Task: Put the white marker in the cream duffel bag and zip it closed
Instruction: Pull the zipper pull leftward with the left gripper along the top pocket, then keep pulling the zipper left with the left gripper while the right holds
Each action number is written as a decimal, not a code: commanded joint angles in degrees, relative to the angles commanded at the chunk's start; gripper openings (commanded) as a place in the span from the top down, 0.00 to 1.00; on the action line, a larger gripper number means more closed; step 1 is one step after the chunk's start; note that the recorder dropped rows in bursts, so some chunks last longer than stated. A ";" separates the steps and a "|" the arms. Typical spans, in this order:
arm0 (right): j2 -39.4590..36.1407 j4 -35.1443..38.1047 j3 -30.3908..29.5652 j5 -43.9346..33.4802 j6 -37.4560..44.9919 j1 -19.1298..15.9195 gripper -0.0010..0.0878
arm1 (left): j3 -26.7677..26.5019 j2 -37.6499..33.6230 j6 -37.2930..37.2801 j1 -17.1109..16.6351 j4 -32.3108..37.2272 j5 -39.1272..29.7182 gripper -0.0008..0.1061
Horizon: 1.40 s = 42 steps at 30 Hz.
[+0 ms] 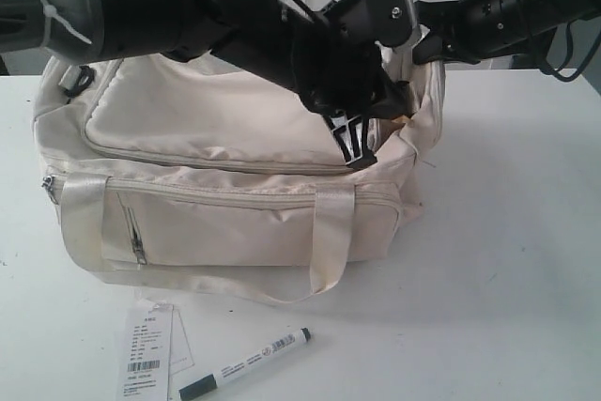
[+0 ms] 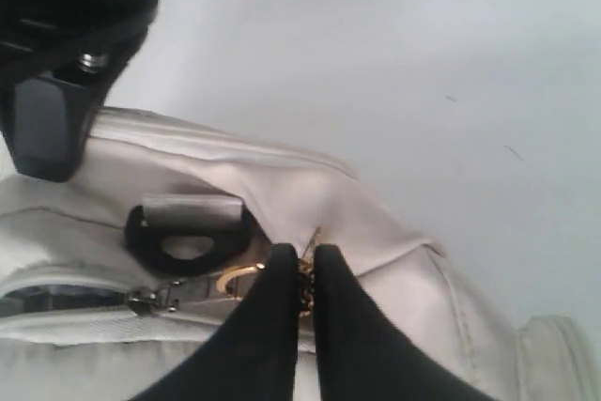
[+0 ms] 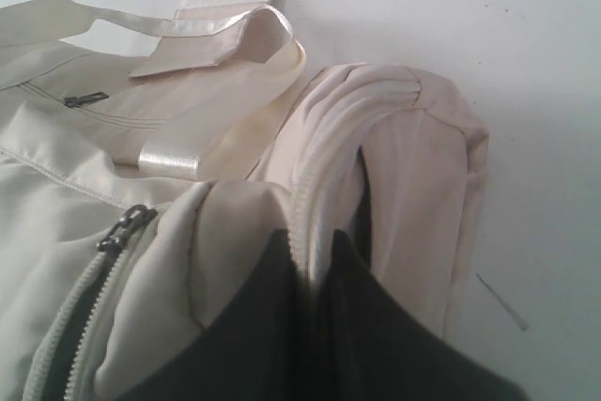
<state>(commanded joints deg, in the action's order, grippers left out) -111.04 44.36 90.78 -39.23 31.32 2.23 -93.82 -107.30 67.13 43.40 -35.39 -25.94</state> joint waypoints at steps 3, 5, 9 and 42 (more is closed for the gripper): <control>0.00 0.00 0.00 0.00 0.00 0.00 0.99 | 0.00 0.00 -1.06 0.00 0.00 -1.59 0.99; 0.00 0.00 0.00 0.00 0.00 0.00 0.99 | 0.00 0.00 -1.38 0.00 0.00 -2.53 0.99; 0.00 0.00 0.00 0.00 0.00 0.00 0.99 | 0.00 0.00 -2.53 0.00 0.00 -4.09 0.99; 0.00 0.00 0.00 0.00 0.00 0.00 0.99 | 0.00 1.37 -12.13 0.00 5.14 -17.15 0.99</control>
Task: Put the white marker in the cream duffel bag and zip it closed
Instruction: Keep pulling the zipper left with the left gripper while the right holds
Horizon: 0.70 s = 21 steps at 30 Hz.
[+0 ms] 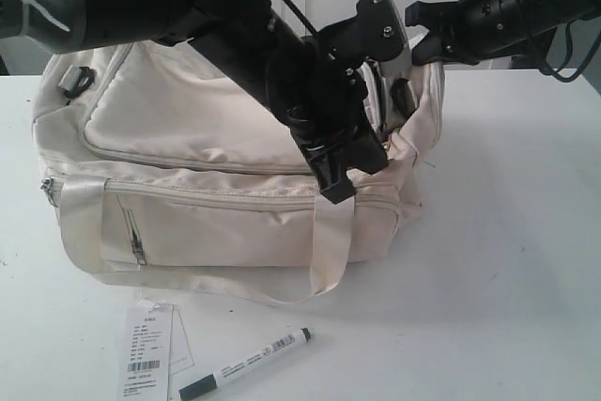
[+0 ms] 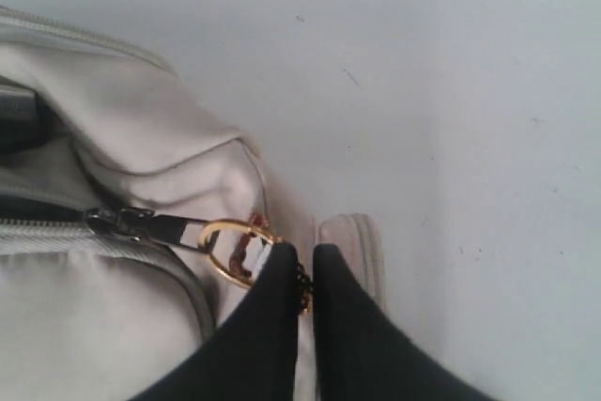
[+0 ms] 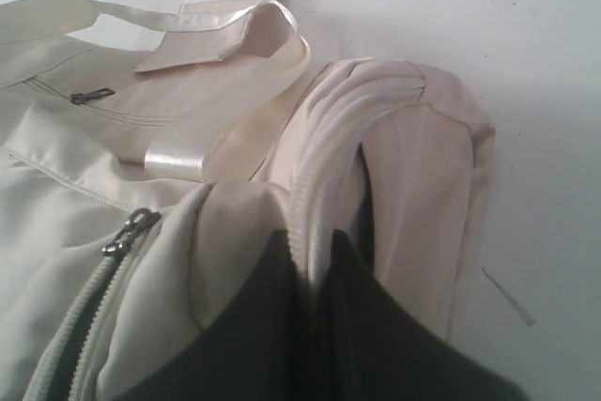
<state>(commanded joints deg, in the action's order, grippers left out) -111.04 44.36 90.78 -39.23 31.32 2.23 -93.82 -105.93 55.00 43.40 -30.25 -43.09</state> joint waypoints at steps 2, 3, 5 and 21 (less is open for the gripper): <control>0.00 0.00 0.00 0.00 0.00 0.00 0.99 | 0.00 0.00 -1.60 0.00 1.10 -0.37 0.99; 0.00 0.00 0.00 0.00 0.00 0.00 0.99 | 0.00 0.00 -3.23 0.00 2.77 -0.85 0.99; 0.00 0.00 0.00 0.00 0.00 0.00 0.99 | 0.00 0.00 -5.37 0.00 5.41 -2.03 0.99; 0.00 0.00 0.00 0.00 0.00 0.00 0.99 | 0.00 0.99 -9.29 0.00 8.50 -7.24 0.99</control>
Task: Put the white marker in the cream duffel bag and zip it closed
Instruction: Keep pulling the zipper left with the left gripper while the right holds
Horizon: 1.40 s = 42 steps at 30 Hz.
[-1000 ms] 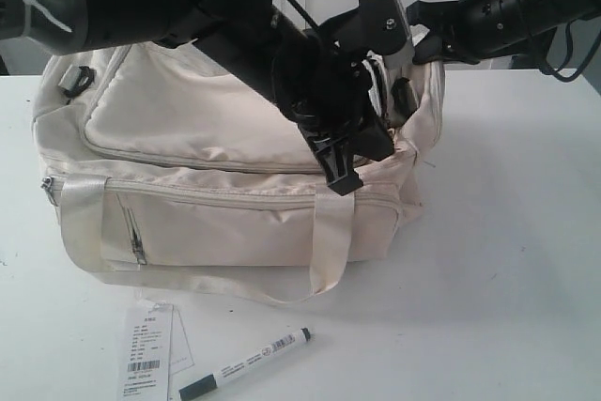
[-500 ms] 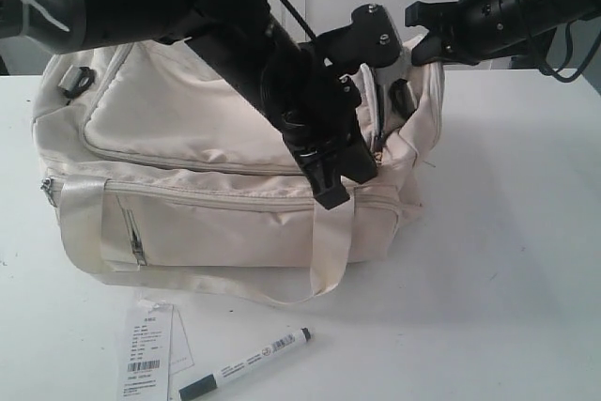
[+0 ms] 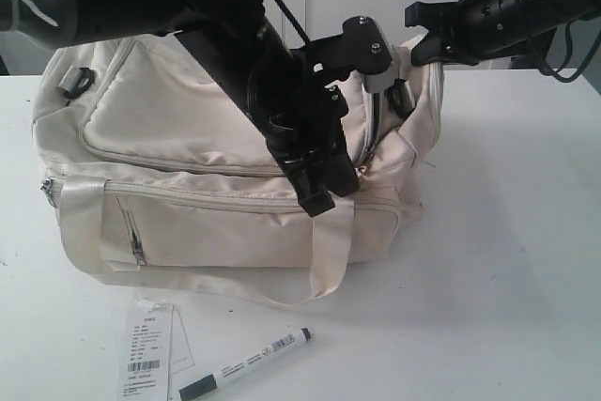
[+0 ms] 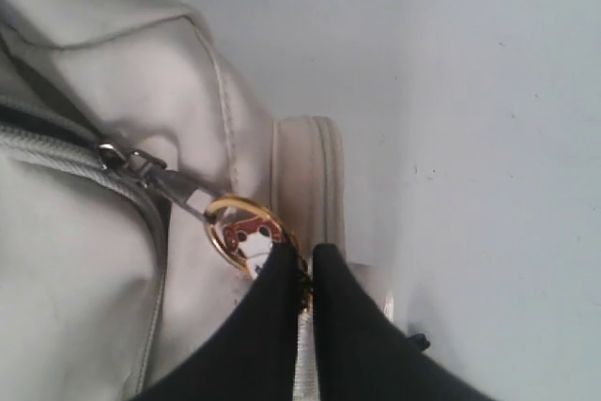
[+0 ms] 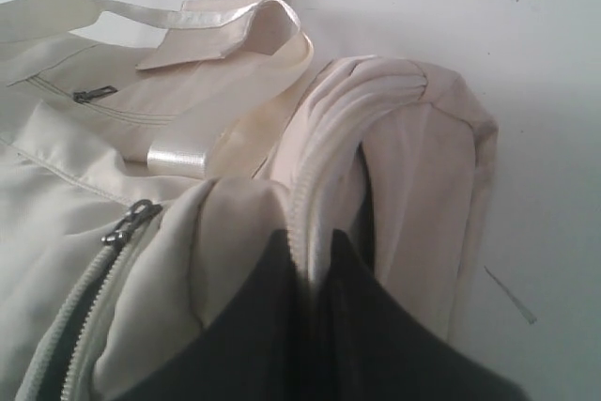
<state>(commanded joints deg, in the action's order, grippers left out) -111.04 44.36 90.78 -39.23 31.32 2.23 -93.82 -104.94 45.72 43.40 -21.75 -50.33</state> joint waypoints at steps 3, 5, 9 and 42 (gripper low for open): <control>0.00 0.00 0.00 0.00 0.00 0.00 0.99 | 0.00 0.00 -1.14 0.00 0.64 -1.15 0.99; 0.00 0.00 0.00 0.00 0.00 0.00 0.99 | 0.00 0.00 -2.40 0.00 2.56 -1.74 0.99; 0.00 0.00 0.00 0.00 0.00 0.00 0.99 | 0.00 0.00 -3.73 0.00 5.10 -2.23 0.99; 0.00 -0.63 0.00 1.74 0.00 0.00 0.99 | 0.00 1.62 -8.04 0.00 6.00 1.21 0.99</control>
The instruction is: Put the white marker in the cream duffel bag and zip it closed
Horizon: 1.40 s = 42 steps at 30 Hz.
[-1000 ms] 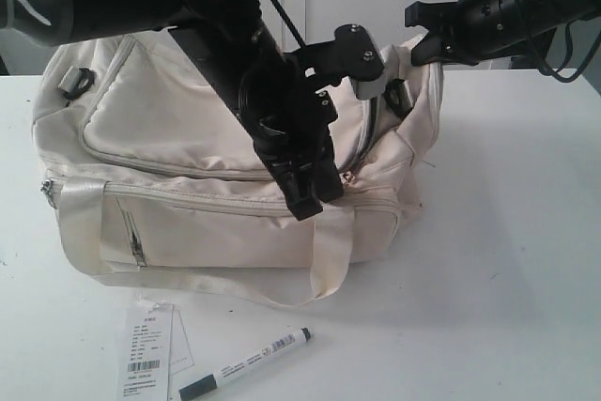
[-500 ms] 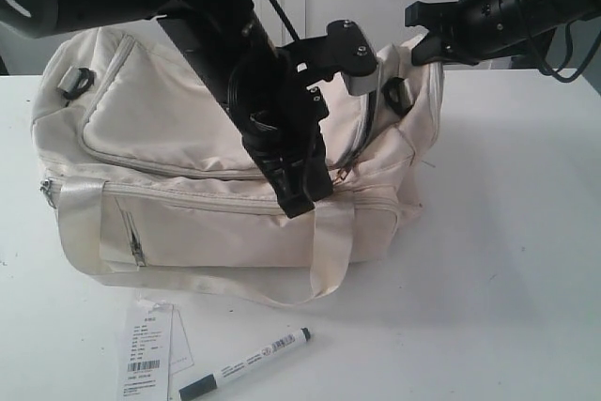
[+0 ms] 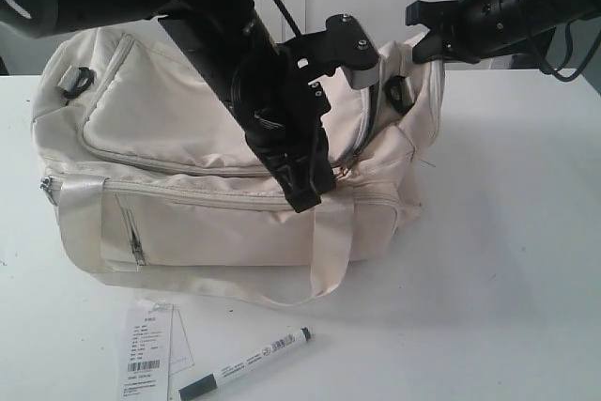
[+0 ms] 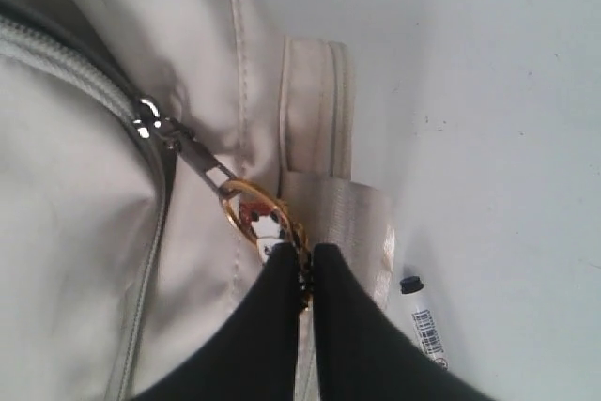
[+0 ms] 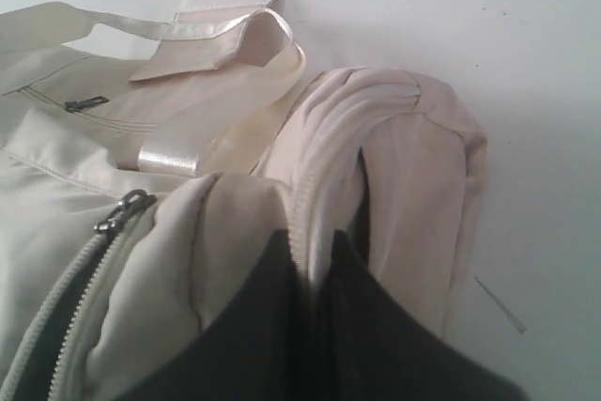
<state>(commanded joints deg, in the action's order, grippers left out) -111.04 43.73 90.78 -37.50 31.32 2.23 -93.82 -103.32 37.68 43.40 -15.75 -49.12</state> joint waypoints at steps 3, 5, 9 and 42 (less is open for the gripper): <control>0.00 -0.24 0.00 -0.86 0.57 0.00 0.86 | 0.00 0.00 -0.39 0.00 0.01 0.00 0.99; 0.00 -0.24 0.00 -1.68 1.21 0.00 0.71 | 0.00 0.00 -0.40 0.00 0.01 0.11 0.99; 0.93 -0.43 0.00 -4.04 1.33 0.00 0.32 | 0.00 0.00 -1.60 0.00 0.01 2.04 0.99; 21.66 -4.30 -24.79 -6.86 -21.20 6.89 0.30 | 0.00 0.00 -4.11 0.00 0.01 2.31 0.99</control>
<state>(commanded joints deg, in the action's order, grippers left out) -89.37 39.44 65.99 -44.35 10.12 9.12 -93.82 -103.32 33.57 43.40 -15.74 -46.81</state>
